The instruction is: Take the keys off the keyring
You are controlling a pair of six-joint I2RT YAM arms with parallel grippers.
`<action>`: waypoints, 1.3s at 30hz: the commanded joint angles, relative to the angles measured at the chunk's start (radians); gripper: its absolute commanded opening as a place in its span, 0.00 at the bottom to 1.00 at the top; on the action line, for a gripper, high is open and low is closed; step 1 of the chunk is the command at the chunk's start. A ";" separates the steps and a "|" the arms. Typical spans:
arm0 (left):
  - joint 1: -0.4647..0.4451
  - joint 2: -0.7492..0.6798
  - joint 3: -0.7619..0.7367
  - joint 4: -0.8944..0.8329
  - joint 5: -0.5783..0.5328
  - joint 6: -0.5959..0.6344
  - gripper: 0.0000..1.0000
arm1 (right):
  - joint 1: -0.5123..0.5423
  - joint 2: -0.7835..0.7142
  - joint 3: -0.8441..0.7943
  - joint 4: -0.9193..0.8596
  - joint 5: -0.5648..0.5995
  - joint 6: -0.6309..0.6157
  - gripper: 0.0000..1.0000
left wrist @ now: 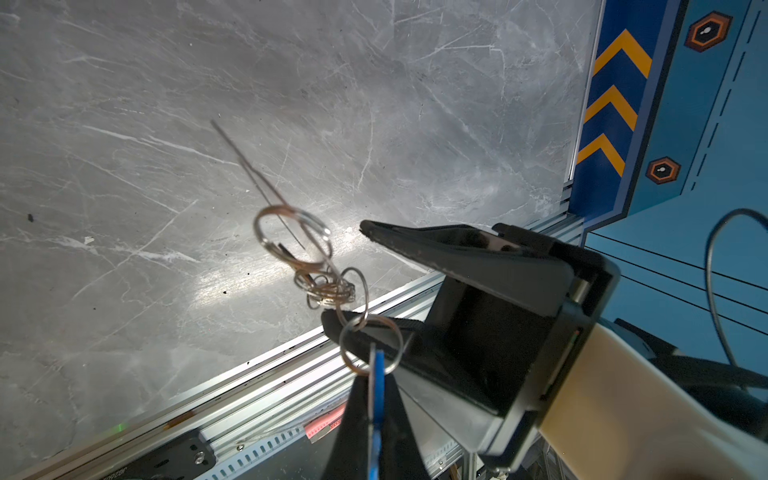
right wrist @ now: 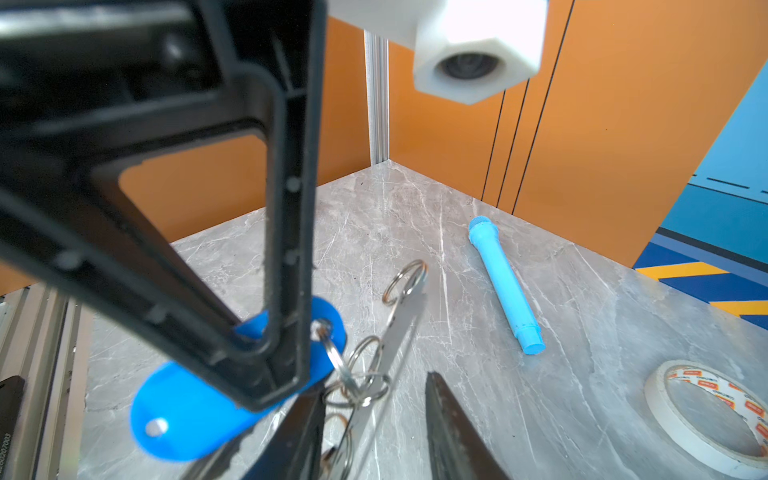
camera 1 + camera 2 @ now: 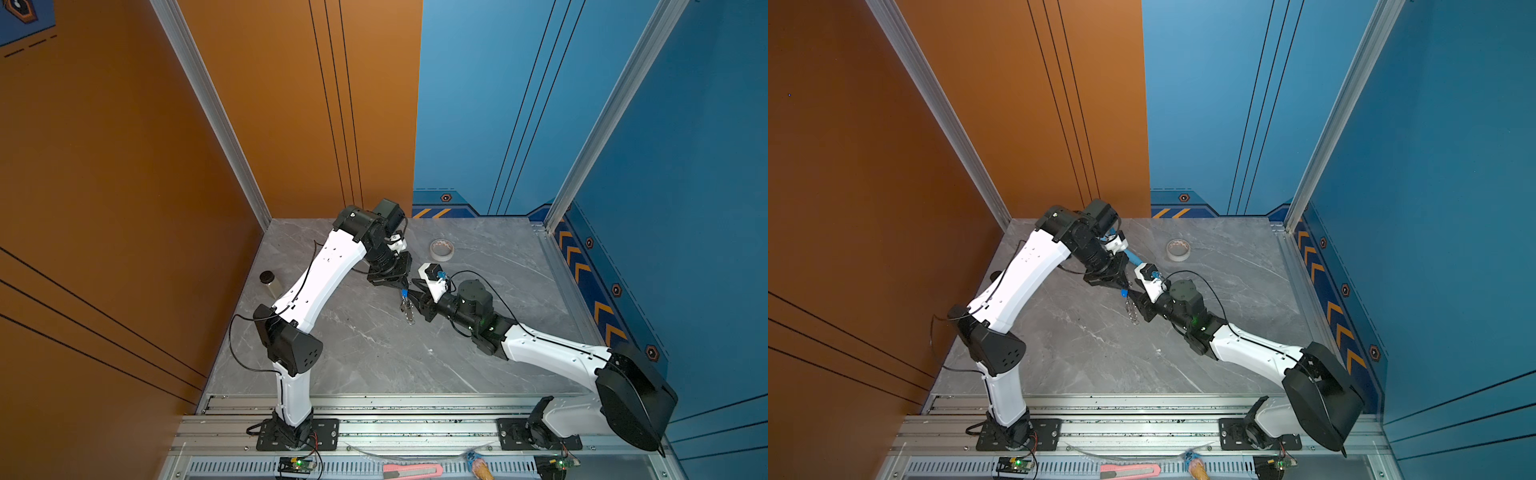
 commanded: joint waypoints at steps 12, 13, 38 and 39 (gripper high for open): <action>0.020 -0.017 0.026 -0.016 0.017 0.002 0.00 | -0.012 -0.046 -0.003 -0.055 0.022 -0.024 0.39; 0.019 -0.019 0.026 -0.016 0.017 0.002 0.00 | -0.010 -0.052 -0.005 -0.057 0.023 -0.022 0.39; 0.020 -0.015 0.047 -0.018 0.032 0.002 0.00 | -0.012 -0.014 0.026 -0.022 -0.058 -0.020 0.25; 0.019 -0.014 0.048 -0.018 0.033 0.002 0.00 | -0.013 -0.011 0.032 -0.023 -0.063 -0.020 0.23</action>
